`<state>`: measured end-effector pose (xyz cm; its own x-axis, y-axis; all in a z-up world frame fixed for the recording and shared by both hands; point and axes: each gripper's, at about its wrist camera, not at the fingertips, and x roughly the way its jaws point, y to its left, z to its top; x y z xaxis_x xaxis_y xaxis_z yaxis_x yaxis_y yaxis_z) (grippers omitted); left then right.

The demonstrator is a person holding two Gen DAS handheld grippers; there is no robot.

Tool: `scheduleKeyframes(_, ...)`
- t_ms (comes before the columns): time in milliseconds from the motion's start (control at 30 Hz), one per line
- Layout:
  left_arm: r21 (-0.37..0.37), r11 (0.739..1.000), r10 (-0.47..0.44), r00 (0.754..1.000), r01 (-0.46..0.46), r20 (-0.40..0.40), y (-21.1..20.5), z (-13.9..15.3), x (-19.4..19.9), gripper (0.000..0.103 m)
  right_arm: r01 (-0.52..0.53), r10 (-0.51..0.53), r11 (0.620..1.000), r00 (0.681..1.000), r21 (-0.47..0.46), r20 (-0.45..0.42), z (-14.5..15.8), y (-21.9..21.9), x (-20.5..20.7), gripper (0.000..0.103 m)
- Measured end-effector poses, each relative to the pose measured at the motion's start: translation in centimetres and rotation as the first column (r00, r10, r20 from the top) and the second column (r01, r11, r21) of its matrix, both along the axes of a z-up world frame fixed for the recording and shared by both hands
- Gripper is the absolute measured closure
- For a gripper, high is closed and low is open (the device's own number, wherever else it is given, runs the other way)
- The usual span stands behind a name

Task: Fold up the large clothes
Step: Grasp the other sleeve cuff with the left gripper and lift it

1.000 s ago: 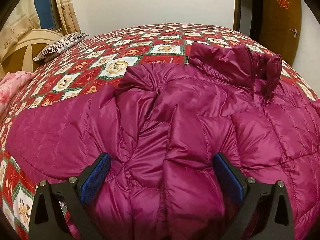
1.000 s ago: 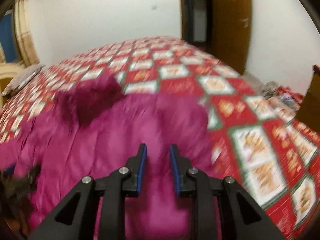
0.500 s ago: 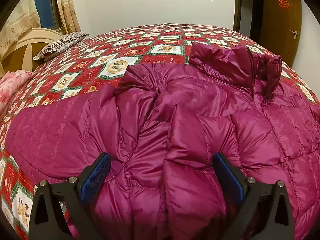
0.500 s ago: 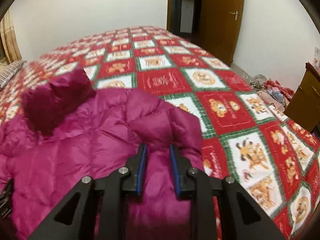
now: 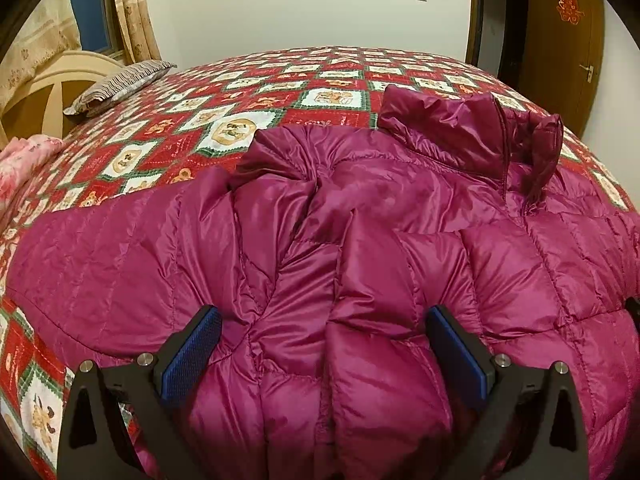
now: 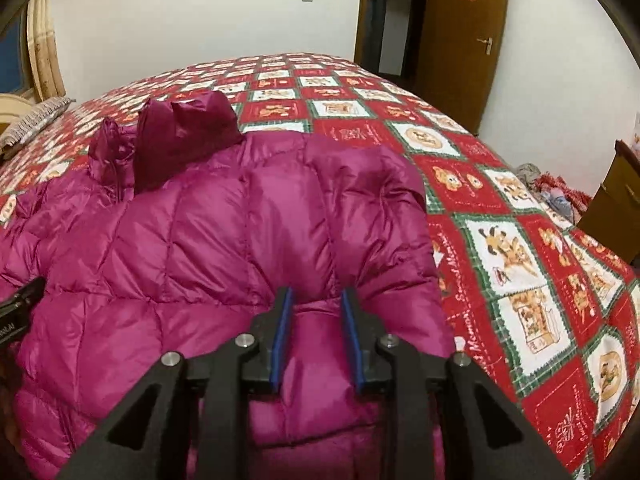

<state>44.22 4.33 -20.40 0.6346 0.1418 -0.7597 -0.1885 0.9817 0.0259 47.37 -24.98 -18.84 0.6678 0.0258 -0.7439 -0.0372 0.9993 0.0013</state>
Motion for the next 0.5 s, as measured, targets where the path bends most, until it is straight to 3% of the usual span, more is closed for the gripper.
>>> scheduleKeyframes(133, -0.126, 0.992, 0.000, 0.999, 0.005, 0.038, 3.3, 2.1, -2.1, 0.001, 0.001, -0.001, 1.000, 1.000, 0.006, 0.006, 0.0, -0.1, -0.2, 0.074)
scheduleKeyframes(233, -0.166, 0.982, 0.113, 0.987, -0.094, 0.113, 8.9, 4.3, -4.9, 0.001, 0.001, -0.001, 1.000, 1.000, -0.013, 0.009, 0.0, 0.2, -0.5, 0.074)
scheduleKeyframes(333, -0.150, 0.947, 0.308, 0.938, -0.286, 0.161, 15.9, 5.7, -7.3, 0.001, 0.001, -0.001, 1.000, 1.000, -0.019, 0.011, 0.0, 0.3, -0.6, 0.073)
scheduleKeyframes(367, -0.143, 0.920, 0.386, 0.909, -0.366, 0.157, 18.4, 5.7, -7.8, 0.001, 0.001, -0.001, 1.000, 1.000, -0.019, 0.012, 0.0, 0.3, -0.6, 0.073)
scheduleKeyframes(433, -0.181, 0.839, 0.536, 0.838, -0.514, 0.103, 23.1, 5.1, -8.6, 0.001, 0.000, 0.000, 1.000, 1.000, -0.020, 0.012, 0.0, 0.3, -0.5, 0.073)
scheduleKeyframes(467, -0.225, 0.793, 0.592, 0.803, -0.566, 0.069, 25.2, 4.5, -8.9, 0.001, 0.001, 0.000, 1.000, 1.000, -0.023, 0.012, 0.0, 0.3, -0.5, 0.073)
scheduleKeyframes(500, -0.285, 0.731, 0.654, 0.756, -0.620, 0.033, 27.3, 3.6, -9.3, 0.001, 0.000, 0.000, 1.000, 1.000, -0.024, 0.012, 0.0, 0.3, -0.4, 0.073)
